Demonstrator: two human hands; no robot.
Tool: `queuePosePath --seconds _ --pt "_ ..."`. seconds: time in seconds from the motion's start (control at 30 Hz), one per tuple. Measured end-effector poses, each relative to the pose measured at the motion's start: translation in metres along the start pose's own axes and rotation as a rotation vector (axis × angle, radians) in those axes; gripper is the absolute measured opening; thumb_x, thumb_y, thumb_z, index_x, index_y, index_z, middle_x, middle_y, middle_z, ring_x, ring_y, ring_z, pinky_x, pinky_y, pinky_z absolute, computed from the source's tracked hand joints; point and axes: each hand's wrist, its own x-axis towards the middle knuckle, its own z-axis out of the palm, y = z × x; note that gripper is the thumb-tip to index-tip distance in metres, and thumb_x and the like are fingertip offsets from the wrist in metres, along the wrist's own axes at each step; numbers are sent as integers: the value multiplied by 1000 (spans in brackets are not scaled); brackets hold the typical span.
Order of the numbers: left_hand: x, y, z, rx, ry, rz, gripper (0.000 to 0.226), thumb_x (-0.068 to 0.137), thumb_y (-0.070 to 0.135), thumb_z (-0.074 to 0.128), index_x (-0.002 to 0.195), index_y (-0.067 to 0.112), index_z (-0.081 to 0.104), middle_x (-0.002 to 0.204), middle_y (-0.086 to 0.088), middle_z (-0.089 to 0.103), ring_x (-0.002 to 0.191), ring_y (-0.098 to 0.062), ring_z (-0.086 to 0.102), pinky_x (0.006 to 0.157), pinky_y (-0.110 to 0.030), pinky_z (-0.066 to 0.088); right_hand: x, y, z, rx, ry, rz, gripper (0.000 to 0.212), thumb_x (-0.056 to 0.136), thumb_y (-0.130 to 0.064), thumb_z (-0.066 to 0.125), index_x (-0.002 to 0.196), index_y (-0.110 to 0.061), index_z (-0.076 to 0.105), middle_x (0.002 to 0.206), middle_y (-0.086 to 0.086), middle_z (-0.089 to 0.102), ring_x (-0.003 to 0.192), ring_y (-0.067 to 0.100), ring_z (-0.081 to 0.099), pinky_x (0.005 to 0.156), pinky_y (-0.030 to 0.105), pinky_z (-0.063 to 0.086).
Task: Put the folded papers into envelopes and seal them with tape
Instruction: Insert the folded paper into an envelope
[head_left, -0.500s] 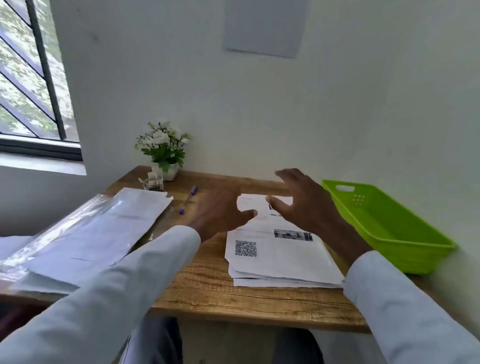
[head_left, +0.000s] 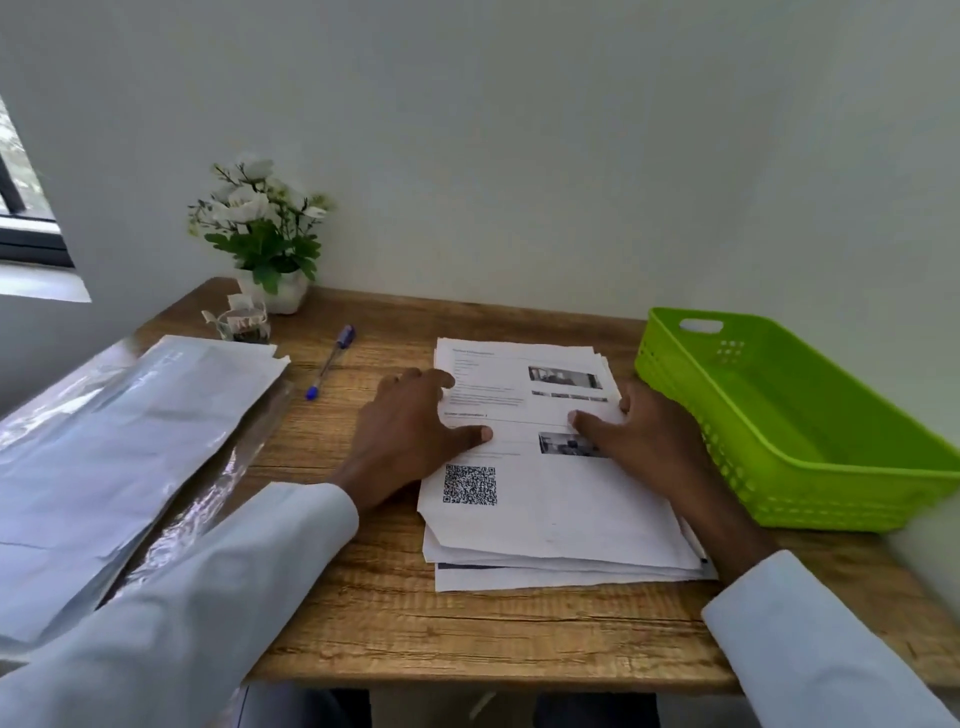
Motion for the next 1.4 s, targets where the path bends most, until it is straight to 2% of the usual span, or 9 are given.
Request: queuePosePath --seconds 0.13,0.23,0.43,0.6,0.73,0.93,1.07,1.17,1.4 --pt "-1 1 2 -105 38 -16 85 69 59 77 139 22 46 138 -6 51 123 -26 48 99 -42 44 9 3 1 304 -56 139 38 78 -31 82 106 -15 65 96 -3 66 87 17 63 73 30 48" --pt "0 -1 5 -117 43 -34 90 67 59 78 141 24 42 143 -7 45 126 -26 47 94 -36 41 16 2 -2 404 -52 215 53 74 -30 85 109 3 63 86 10 63 76 20 56 68 33 41" --pt "10 -11 1 -287 37 -136 94 58 47 89 138 27 44 136 -1 51 115 -18 52 73 -25 39 26 -3 -7 493 -100 337 38 73 -23 86 96 -2 65 67 4 59 48 10 50 41 16 37" --pt "15 -12 -1 -565 12 -232 90 55 23 94 133 24 50 122 2 60 90 -9 58 54 -22 45 27 0 -5 527 -133 314 47 71 -15 87 110 -4 64 94 11 68 67 11 60 54 22 45" --pt "14 -15 -1 -546 19 -255 90 56 25 94 133 25 49 122 2 58 98 -14 57 62 -26 49 23 -6 -2 769 -197 338 29 72 3 81 99 3 71 74 11 76 55 15 71 47 22 54" --pt "13 -16 1 -474 35 -219 92 56 34 93 135 25 47 128 2 58 104 -17 58 71 -32 54 22 -6 -9 1041 -237 397 50 68 9 76 117 2 65 101 22 75 81 32 74 62 40 62" --pt "12 -15 3 -461 42 -214 92 56 36 93 135 25 48 128 2 57 103 -17 58 62 -25 48 20 -3 0 790 -5 216 41 70 10 79 107 -1 66 98 17 74 73 20 71 64 30 62" --pt "12 -14 3 -470 49 -208 89 57 36 92 134 24 49 126 3 57 100 -17 60 62 -25 49 17 1 6 515 60 68 36 75 -3 80 109 -11 70 101 7 75 83 21 71 76 40 61" --pt "12 -13 4 -458 47 -205 87 59 35 91 135 25 48 126 2 56 100 -18 61 63 -26 51 12 -2 11 187 189 -146 31 78 -20 80 108 -14 74 97 -6 72 74 6 60 59 14 39"
